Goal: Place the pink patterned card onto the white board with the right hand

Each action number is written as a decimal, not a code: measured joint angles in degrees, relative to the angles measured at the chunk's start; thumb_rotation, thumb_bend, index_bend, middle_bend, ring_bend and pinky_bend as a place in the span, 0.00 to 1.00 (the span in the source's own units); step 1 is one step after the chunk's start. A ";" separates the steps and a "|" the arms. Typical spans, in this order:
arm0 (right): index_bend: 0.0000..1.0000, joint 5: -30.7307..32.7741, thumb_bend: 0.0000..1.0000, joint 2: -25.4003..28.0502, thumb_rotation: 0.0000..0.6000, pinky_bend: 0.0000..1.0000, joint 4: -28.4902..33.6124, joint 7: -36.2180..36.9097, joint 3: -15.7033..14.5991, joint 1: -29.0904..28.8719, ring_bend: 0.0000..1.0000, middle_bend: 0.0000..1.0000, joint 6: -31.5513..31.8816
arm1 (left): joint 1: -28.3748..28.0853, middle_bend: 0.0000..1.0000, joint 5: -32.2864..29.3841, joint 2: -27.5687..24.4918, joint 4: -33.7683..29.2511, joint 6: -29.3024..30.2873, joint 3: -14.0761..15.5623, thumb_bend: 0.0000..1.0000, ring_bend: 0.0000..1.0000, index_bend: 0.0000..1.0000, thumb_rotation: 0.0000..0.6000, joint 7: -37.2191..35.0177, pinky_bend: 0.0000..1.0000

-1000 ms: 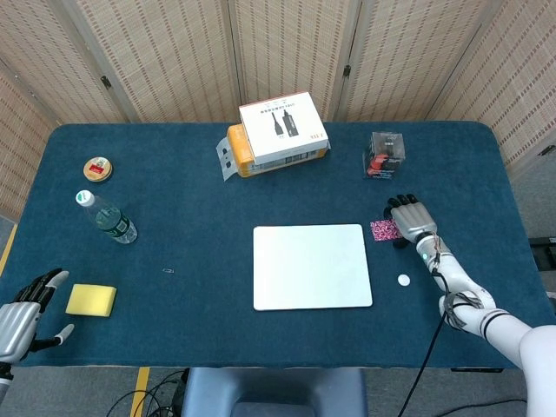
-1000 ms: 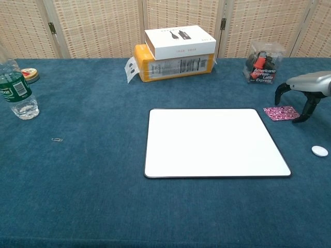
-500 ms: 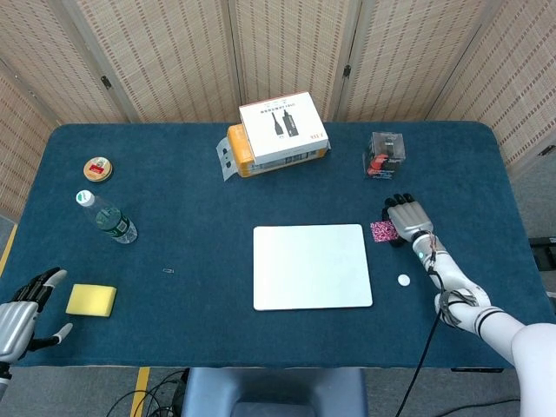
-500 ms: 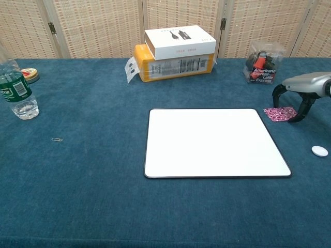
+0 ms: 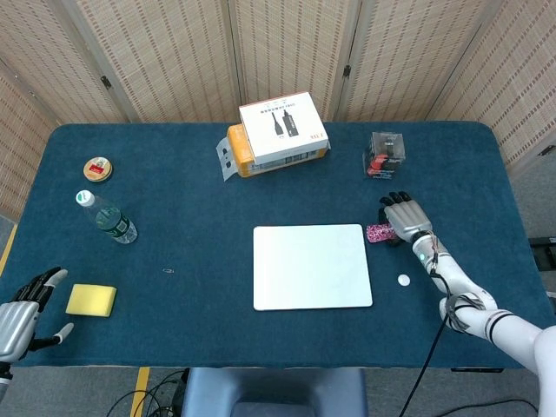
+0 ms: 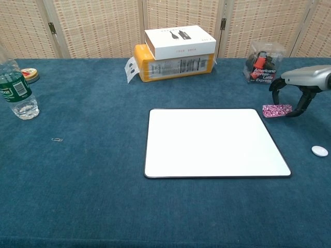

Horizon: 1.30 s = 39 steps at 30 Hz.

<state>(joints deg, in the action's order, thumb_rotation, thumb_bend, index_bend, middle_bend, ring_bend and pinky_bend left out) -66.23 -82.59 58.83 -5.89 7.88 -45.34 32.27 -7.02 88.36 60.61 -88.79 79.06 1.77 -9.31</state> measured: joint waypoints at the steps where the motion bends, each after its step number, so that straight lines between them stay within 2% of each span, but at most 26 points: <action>1: 0.46 0.05 0.20 0.75 1.00 0.00 1.51 -0.30 0.07 0.12 0.00 0.14 0.53 | 0.02 0.09 0.20 -0.02 -0.07 0.06 0.09 0.29 0.12 0.00 1.00 0.05 0.22; 8: 0.46 1.61 0.20 6.18 1.00 0.00 13.49 -4.11 0.65 0.70 0.00 0.14 4.38 | 0.35 0.09 0.64 -0.35 -0.30 1.01 0.21 0.29 0.12 0.00 1.00 -0.44 0.22; 11: 0.46 2.79 0.19 6.94 1.00 0.00 16.26 -6.81 0.62 0.29 0.00 0.14 5.09 | 0.42 0.09 0.84 -0.45 -0.31 1.19 0.23 0.29 0.12 0.00 1.00 -0.74 0.22; 15: 0.46 4.71 0.19 6.21 1.00 0.00 17.70 -9.28 0.49 -0.99 0.00 0.14 5.20 | 0.53 0.09 1.05 -0.72 -0.28 1.52 0.29 0.29 0.12 0.00 1.00 -1.52 0.22; 26: 0.45 9.08 0.19 0.67 1.00 0.00 16.97 -14.36 -0.61 -5.20 0.00 0.13 3.92 | 1.17 0.09 1.55 -1.64 0.42 3.15 0.23 0.29 0.12 0.00 1.00 -4.58 0.22; 28: 0.38 9.47 0.18 0.23 1.00 0.00 16.87 -15.04 -0.87 -5.67 0.00 0.11 3.85 | 1.32 0.09 1.68 -1.76 0.54 3.50 0.24 0.29 0.12 0.00 1.00 -4.95 0.22; 30: 0.26 10.11 0.17 -0.02 1.00 0.00 16.94 -15.83 -1.22 -6.19 0.00 0.10 3.77 | 1.44 0.09 1.72 -1.84 0.67 3.72 0.23 0.29 0.12 0.00 1.00 -5.24 0.22; 33: 0.13 11.12 0.14 0.13 1.00 0.00 17.44 -16.71 -1.72 -6.70 0.00 0.08 3.73 | 1.57 0.09 1.63 -1.91 0.93 3.83 0.20 0.29 0.12 0.00 1.00 -5.50 0.22; 39: 0.07 13.61 0.13 1.21 1.00 0.00 18.78 -18.48 -3.00 -7.39 0.00 0.06 3.83 | 1.57 0.09 1.57 -1.84 0.93 3.80 0.13 0.29 0.12 0.00 1.00 -5.35 0.22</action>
<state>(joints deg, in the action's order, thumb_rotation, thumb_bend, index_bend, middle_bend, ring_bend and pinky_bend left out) -52.62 -81.38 77.62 -24.37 4.88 -52.73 36.10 -5.45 89.93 58.77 -87.85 82.85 1.90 -14.66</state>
